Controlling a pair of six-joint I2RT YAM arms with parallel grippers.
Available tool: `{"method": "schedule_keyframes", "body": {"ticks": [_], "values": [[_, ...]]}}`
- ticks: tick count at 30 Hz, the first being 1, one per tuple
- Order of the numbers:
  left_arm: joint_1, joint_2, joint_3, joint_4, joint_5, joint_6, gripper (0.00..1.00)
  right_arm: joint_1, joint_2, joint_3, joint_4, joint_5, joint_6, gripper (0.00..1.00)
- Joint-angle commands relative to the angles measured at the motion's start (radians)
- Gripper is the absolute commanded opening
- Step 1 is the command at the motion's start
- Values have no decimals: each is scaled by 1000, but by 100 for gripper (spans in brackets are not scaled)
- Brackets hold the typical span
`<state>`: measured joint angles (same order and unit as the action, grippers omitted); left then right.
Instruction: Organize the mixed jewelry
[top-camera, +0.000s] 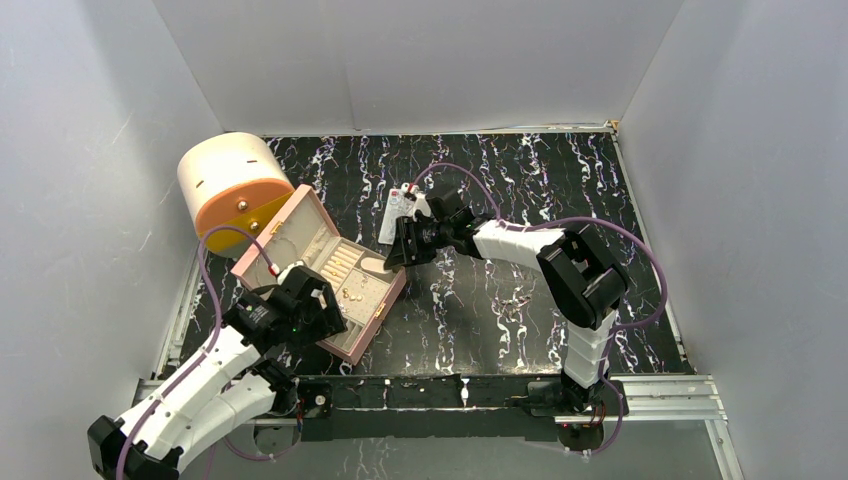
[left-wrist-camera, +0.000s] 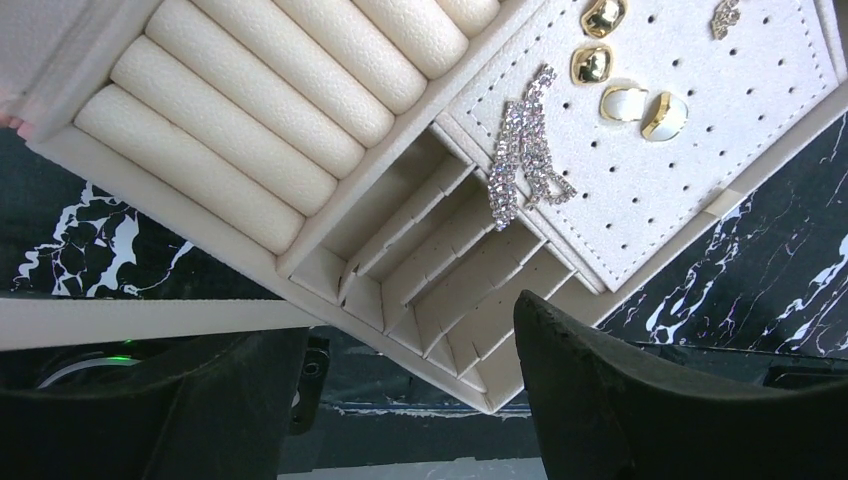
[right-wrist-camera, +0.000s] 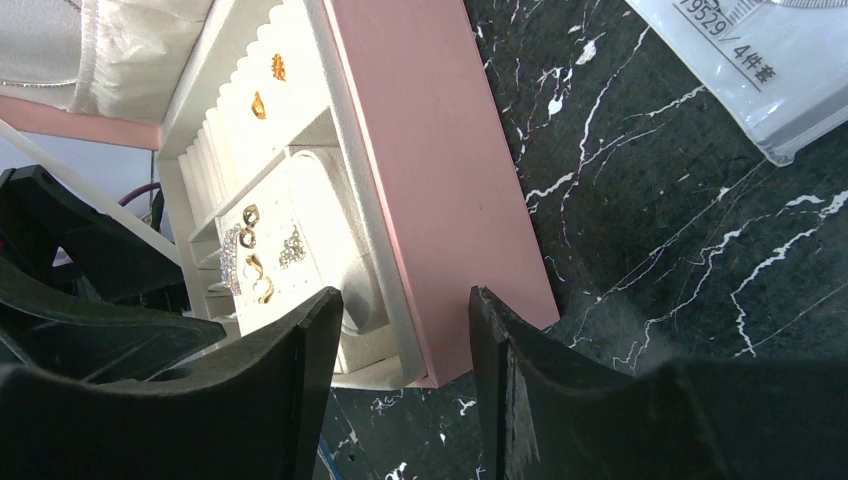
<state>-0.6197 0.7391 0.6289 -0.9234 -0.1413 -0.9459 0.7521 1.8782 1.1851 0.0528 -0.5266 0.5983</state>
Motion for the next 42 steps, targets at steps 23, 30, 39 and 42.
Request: {"method": "schedule_keyframes", "body": {"ticks": [23,30,39,42], "values": [[-2,75,-3,368,103,89,67,7,-157,-191,99,-58,61,49],[-2,194,80,392,38,160,67,6,-196,-174,36,107,92,53],[-2,208,150,271,-98,187,69,3,-247,-129,-8,242,155,63],[-2,166,158,233,-100,206,70,-11,-307,-145,3,258,168,67]]}}
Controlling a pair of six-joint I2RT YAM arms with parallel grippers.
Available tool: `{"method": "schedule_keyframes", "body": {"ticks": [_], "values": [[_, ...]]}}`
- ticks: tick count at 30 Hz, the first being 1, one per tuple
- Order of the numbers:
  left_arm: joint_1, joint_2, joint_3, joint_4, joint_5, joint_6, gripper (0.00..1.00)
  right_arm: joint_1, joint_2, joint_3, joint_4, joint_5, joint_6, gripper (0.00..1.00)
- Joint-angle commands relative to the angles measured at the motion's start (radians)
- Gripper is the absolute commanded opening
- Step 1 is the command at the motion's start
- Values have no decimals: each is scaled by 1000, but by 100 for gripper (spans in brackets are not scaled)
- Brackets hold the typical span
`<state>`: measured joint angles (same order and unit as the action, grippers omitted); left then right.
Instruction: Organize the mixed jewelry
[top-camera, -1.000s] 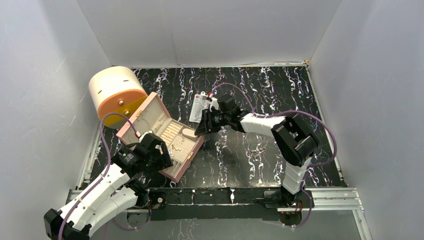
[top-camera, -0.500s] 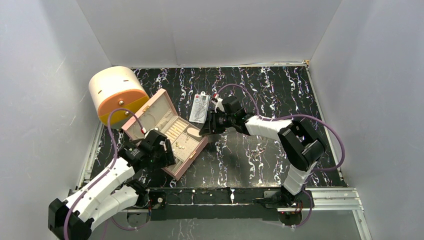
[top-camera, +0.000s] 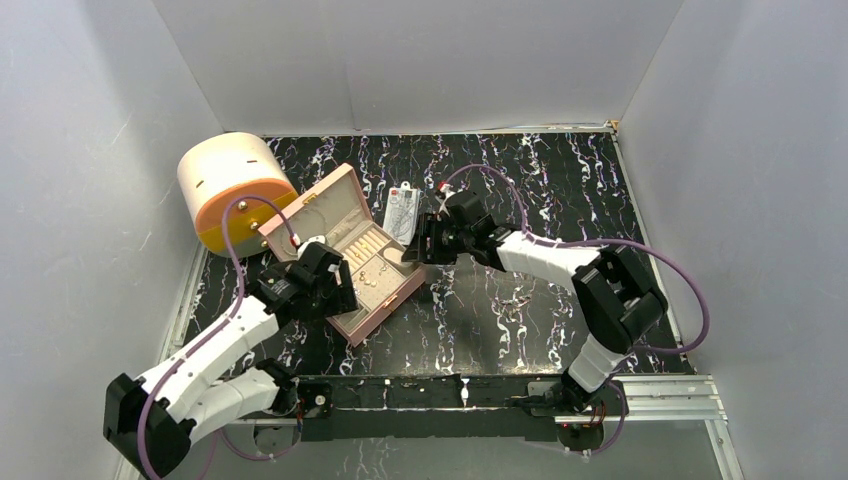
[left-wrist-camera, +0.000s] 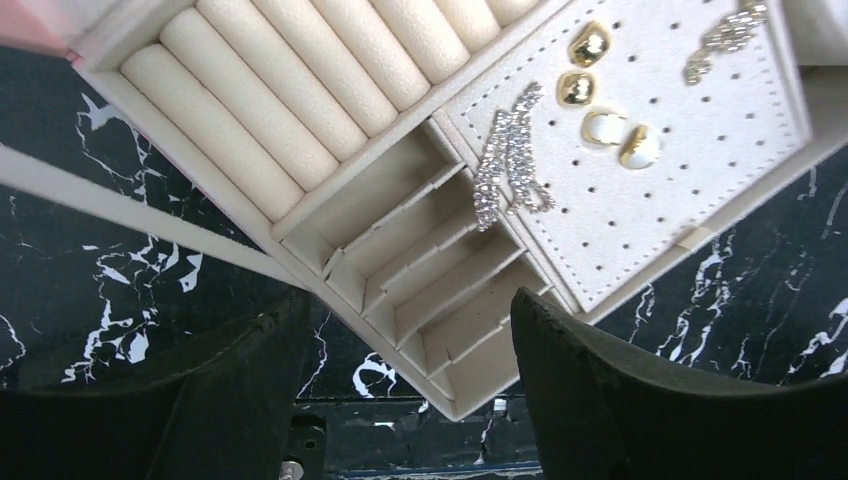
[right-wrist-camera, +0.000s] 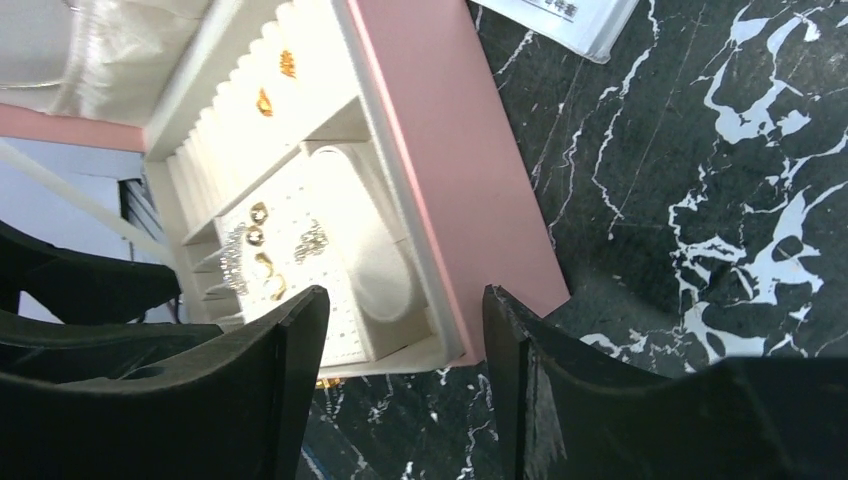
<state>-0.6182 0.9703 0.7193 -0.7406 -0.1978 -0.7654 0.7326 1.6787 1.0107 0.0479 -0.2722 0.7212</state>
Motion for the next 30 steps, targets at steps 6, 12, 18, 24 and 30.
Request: {"method": "schedule_keyframes", "body": {"ticks": [6,12,18,24,30], "values": [[-3,-158,101,-2,-23,69,73,3,-264,12,-101,146,10,69],[-3,-279,134,-25,27,78,73,1,-410,-36,-436,444,7,67],[-3,-380,127,61,51,87,75,-7,-531,-145,-696,683,139,63],[-3,-349,107,188,81,111,75,-49,-524,-217,-830,757,279,46],[-3,-287,73,296,141,97,75,-124,-475,-269,-768,715,288,38]]}}
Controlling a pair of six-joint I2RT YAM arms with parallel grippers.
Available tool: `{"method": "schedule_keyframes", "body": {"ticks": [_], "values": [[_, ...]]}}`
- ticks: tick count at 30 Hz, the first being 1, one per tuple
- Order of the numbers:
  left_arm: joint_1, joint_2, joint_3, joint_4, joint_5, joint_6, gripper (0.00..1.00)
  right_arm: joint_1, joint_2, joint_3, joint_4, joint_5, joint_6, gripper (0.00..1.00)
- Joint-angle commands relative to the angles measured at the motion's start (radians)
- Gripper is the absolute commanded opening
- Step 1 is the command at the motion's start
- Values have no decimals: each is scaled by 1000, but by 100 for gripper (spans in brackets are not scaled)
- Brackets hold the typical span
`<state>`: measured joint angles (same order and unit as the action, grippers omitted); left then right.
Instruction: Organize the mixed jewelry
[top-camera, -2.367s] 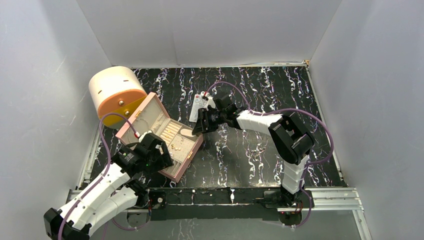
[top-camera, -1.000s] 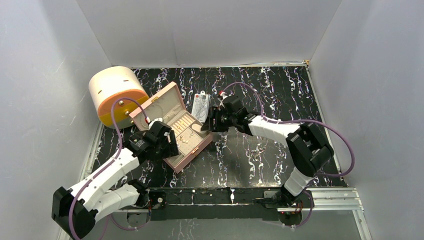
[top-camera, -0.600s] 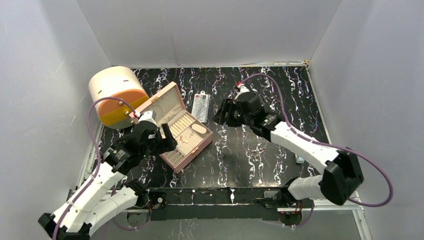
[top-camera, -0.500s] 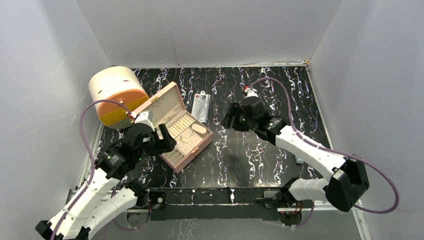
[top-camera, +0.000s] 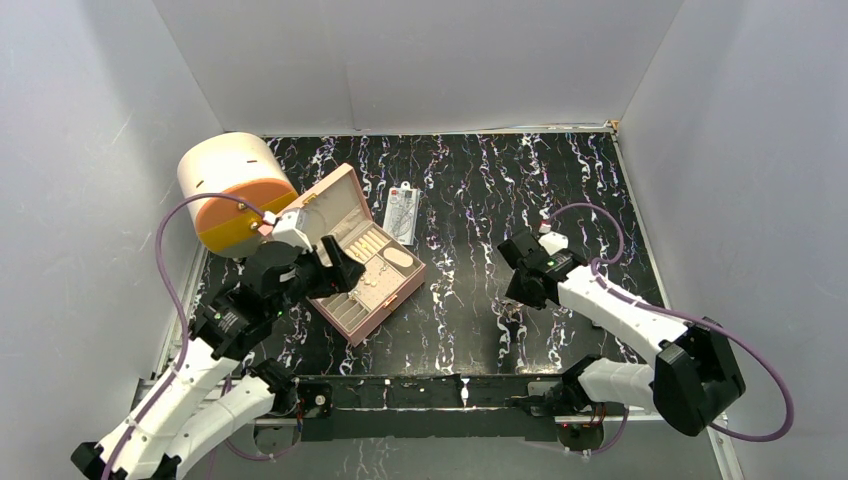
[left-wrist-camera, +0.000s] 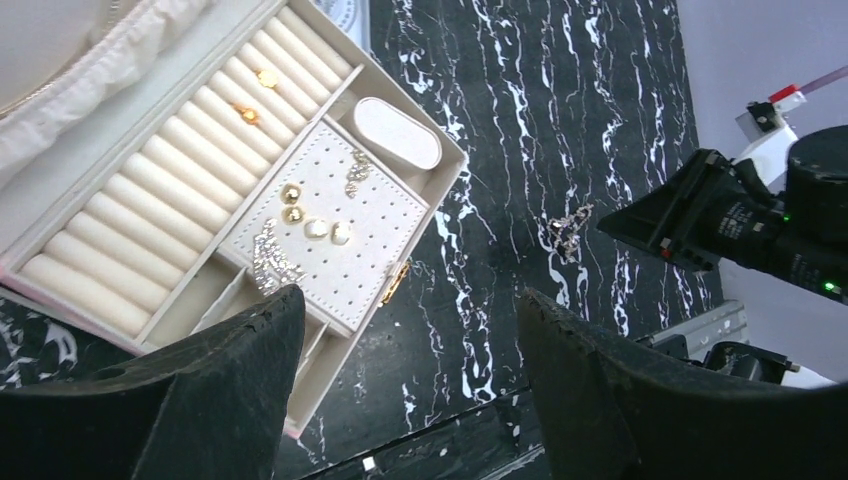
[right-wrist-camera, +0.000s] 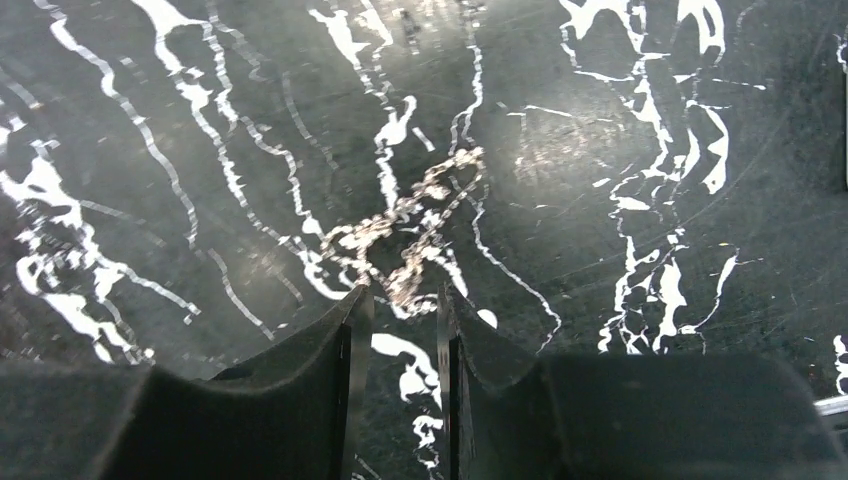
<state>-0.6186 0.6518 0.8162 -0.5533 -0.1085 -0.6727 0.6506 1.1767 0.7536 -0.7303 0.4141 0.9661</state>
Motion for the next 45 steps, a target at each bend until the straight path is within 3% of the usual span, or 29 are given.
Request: {"method": "schedule_keyframes", "body": {"ticks": [1,9,27,31,33,34,35,41,45], "values": [[-3,39,-35,132,67,2,75,-59,41,-12,17,22,42,38],[-3,133,-83,312,132,11,75,-131,99,-37,99,-49,13,39],[-3,213,-88,416,146,50,74,-143,212,-45,105,-34,35,35],[-3,213,-86,416,142,59,74,-145,250,-33,109,-20,22,28],[-3,213,-87,420,139,61,74,-144,267,-29,113,-20,7,15],[-3,214,-88,422,140,62,74,-145,273,-26,115,-20,-6,3],[-3,216,-87,424,139,62,74,-144,275,-20,114,-18,-19,0],[-3,224,-84,442,135,47,74,-144,252,56,58,60,-102,0],[-3,232,-86,459,123,36,74,-143,196,108,85,19,-240,0]]}}
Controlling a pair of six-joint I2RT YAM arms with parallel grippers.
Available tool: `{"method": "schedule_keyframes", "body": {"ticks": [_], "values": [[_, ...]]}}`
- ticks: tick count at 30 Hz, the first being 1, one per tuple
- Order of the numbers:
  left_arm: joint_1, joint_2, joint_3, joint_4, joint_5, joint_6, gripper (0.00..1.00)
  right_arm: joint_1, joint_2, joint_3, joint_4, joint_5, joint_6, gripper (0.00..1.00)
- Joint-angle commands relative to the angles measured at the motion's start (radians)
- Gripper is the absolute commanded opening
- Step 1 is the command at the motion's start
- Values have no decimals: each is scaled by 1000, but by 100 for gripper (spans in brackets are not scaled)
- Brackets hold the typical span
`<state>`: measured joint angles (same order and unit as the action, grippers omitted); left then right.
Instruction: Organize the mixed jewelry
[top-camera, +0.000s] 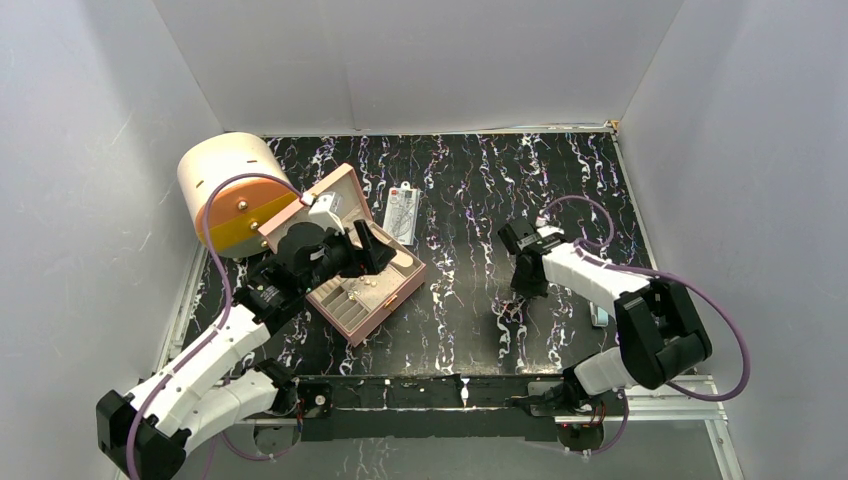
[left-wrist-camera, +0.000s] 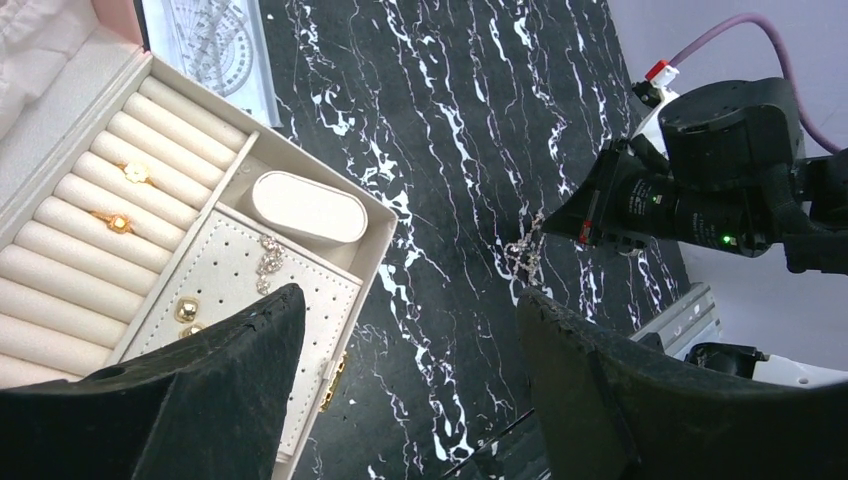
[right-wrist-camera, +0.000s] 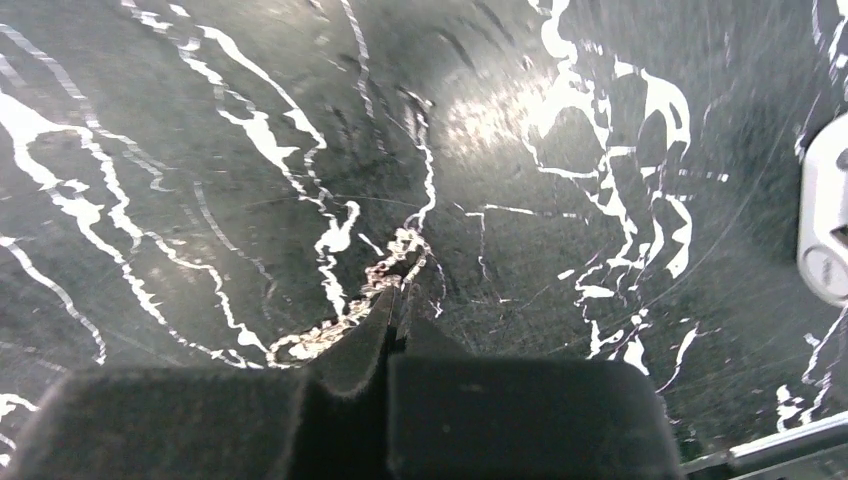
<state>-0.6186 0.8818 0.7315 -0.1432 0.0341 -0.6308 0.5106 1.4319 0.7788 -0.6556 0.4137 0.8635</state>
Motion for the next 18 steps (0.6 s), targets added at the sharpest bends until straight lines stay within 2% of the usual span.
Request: {"method": "schedule_keyframes", "body": {"ticks": [1,10,18], "values": [[-3,3,-2,54,-20,-10,74,-3,-71,96,20,-3,-175,0],[-3,47,20,54,-140,-77,75,9,-158,222,44,-172,-437,0],[0,148,116,88,-67,32,74,21,-225,307,117,-499,-646,0]]}}
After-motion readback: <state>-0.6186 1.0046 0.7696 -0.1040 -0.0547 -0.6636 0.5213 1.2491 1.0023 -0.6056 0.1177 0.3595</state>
